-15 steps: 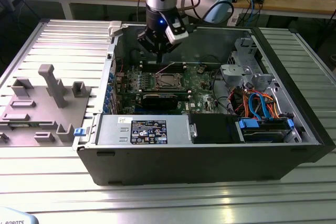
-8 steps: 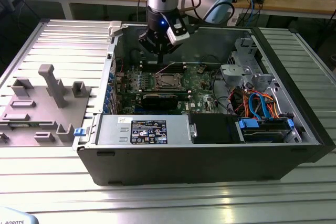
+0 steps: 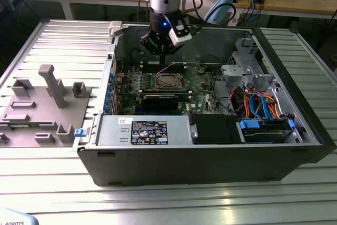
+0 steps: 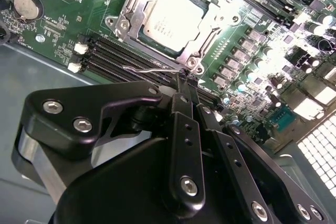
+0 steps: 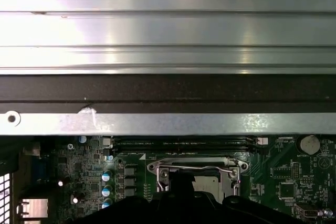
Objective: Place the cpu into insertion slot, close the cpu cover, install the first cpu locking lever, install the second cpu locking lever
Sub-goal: 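Install the first cpu locking lever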
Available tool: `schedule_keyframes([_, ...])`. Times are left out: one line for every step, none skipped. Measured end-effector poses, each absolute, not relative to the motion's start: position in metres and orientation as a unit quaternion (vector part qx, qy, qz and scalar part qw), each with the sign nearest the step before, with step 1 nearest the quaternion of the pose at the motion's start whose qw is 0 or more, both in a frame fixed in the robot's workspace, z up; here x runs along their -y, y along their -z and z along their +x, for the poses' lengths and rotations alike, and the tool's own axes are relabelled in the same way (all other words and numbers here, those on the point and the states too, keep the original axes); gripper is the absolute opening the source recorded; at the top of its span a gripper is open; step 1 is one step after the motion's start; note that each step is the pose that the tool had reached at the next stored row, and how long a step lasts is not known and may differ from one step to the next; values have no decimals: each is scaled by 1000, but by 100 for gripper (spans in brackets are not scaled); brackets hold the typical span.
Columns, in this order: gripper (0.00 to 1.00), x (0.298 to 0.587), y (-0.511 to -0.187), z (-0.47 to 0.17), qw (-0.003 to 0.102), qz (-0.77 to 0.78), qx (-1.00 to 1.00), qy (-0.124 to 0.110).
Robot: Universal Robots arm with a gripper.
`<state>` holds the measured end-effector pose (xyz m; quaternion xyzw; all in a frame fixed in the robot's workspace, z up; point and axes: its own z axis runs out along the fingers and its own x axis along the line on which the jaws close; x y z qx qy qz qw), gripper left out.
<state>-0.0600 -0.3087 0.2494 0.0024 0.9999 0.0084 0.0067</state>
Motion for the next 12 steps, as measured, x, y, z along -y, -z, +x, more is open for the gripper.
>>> schedule_keyframes([11, 309, -249, -60, 7, 2, -1000, -8])
schedule_keyframes([11, 309, -249, -59, 7, 2, -1000, -8])
schedule_keyframes([11, 309, -248, -59, 7, 2, -1000, -8])
schedule_keyframes([11, 309, -247, -59, 7, 2, -1000, -8])
schedule_keyframes([11, 309, -247, -59, 7, 2, -1000, -8])
schedule_keyframes([11, 309, -246, -58, 7, 2, -1000, -8])
schedule_keyframes([11, 309, -246, -58, 7, 2, -1000, -8])
schedule_keyframes([11, 309, -246, -58, 7, 2, -1000, -8])
schedule_keyframes([11, 309, -245, -58, 7, 2, -1000, -8])
schedule_keyframes([11, 309, -245, -58, 7, 2, -1000, -8])
schedule_keyframes([11, 309, -244, -57, 7, 2, -1000, -8])
schedule_keyframes([11, 309, -243, -57, 7, 2, -1000, -8])
